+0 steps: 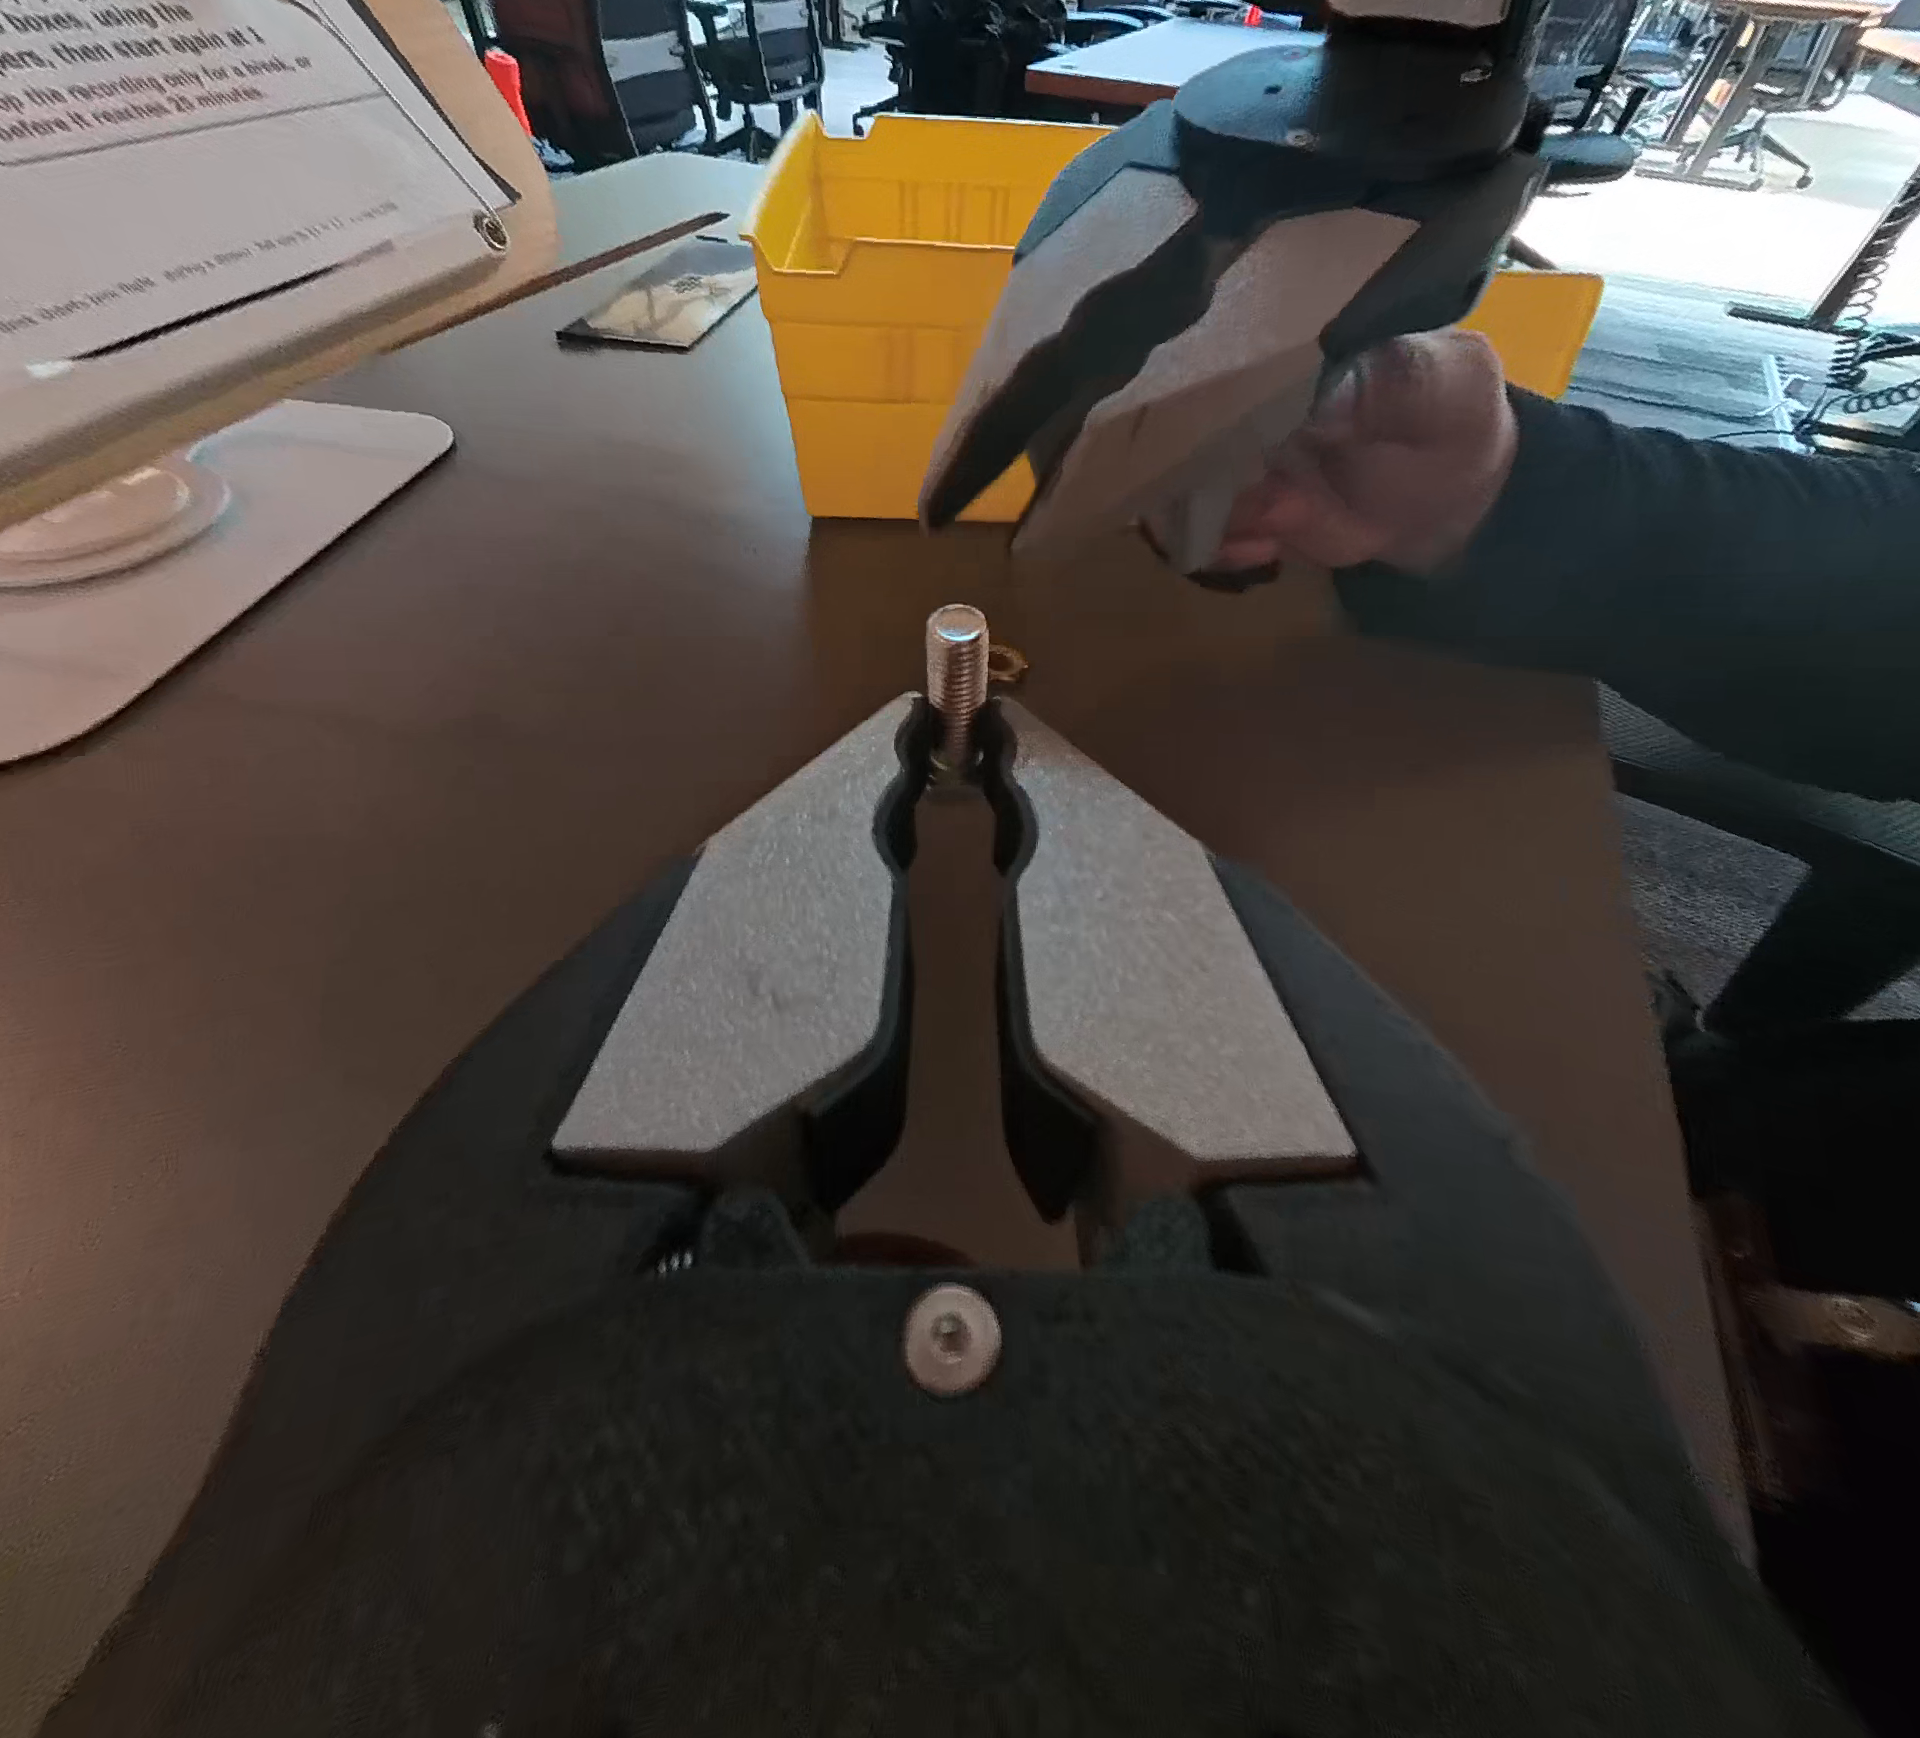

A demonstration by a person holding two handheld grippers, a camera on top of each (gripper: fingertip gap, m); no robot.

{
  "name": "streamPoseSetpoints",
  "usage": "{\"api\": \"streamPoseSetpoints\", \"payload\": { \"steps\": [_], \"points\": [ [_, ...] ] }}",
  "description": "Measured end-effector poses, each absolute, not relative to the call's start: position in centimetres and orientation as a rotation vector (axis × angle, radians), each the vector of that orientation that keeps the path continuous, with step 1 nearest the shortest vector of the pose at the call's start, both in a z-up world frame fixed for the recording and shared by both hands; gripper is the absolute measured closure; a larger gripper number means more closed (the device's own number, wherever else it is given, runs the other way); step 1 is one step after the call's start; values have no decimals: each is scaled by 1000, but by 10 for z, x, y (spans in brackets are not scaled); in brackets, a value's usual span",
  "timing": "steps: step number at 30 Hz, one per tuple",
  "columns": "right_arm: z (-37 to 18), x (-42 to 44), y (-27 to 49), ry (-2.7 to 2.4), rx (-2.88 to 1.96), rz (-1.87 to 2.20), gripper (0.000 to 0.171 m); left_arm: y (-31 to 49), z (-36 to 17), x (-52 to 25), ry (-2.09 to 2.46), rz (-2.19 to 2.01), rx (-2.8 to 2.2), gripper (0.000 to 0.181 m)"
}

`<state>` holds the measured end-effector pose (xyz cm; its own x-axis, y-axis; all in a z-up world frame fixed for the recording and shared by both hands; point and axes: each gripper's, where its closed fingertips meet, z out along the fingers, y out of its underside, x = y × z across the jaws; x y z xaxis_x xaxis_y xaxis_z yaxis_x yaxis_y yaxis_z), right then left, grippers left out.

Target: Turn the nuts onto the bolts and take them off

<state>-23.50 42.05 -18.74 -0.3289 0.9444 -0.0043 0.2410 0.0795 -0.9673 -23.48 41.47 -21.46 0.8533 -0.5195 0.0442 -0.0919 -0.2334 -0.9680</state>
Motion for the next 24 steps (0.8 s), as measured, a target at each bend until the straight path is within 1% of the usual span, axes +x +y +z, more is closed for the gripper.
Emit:
{"api": "streamPoseSetpoints", "payload": {
  "steps": [4,6,10,14,21,24],
  "points": [
    [-193,-227,447,-1622,-1260,1195,153,419,-216,-233,509,-445,-1781,174],
    [-200,-221,454,-1623,-1307,1164,148,419,-215,-229,549,-452,-1760,174],
    [-226,-209,464,-1653,-1418,1048,144,423,-216,-225,608,-455,-1756,174],
    [-253,-192,479,-1705,-1498,883,146,426,-218,-224,633,-434,-1761,174],
    [-261,-176,481,-1717,-1518,897,148,428,-215,-229,597,-409,-1752,174],
    [-269,-175,486,-1748,-1536,837,150,428,-216,-229,598,-398,-1753,174]
  ]
}}
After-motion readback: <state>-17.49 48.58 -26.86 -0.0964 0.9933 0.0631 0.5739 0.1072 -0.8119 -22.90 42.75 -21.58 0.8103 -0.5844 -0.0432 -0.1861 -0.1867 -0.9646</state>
